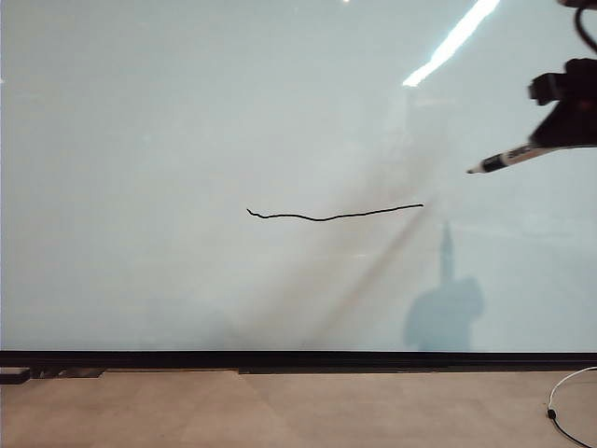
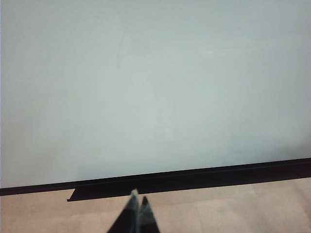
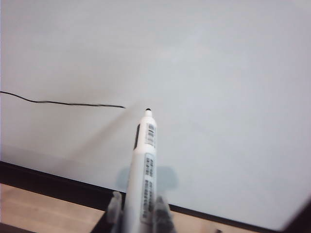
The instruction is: Pick up the pen on the shelf to the right of the whiteboard and draw a straight line.
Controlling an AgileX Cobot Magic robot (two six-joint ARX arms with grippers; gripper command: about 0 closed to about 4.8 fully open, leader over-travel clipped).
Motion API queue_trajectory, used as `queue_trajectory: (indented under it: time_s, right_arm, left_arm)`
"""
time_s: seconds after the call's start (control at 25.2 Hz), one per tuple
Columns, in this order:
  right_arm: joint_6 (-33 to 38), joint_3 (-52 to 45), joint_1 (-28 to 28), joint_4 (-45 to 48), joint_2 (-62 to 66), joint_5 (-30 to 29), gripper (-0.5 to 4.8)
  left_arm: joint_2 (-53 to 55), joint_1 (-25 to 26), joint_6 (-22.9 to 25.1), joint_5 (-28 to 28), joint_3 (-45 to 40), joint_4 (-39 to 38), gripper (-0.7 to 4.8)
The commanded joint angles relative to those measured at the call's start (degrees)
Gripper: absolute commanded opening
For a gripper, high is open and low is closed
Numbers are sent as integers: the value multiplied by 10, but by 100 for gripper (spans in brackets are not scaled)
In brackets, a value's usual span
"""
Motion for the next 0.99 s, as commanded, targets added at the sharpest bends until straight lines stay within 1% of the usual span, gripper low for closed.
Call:
queue_trajectory:
  time_s: [0.04,0.16,0.2,0.24,0.32,0.44,0.59,0.71,0.83,0.95,0.99]
  right_arm:
    - [-5,2,-32,-44,-51,14,-9]
    - [-5,2,-96,-108,-132,6,-9]
    - [-5,2,-107,-122,-149,3,-9]
    - [-5,2,-132,-160,-190,-17,-9]
    - [-7,2,-157,-213,-257,-32,-9]
    - [-10,0,-168,-282,-363,-17,-9]
    - [6,-16,-163,-348,-445,13,-9]
    - [16,-33,-163,-358,-500,22,-9]
    - [19,-45,-164,-354,-511,21,-9]
    - [14,-59,-164,-334,-511,2,-9]
    - [11,-69,-164,-320,-511,-16,-9]
  left_arm:
    - [0,0,0,0,2,5,-5]
    - [0,0,0,0,2,5,-5]
    - [0,0,0,0,2,5,-5]
    - [0,0,0,0,2,5,-5]
    - [0,0,0,0,2,5,-5]
    - [0,0,0,0,2,5,-5]
    - [0,0,0,0,2,5,-5]
    - [0,0,1,0,2,5,-5]
    - [0,0,1,-2,2,4,-5]
    - [0,0,0,0,2,2,-5]
    - [0,0,0,0,2,1,-5]
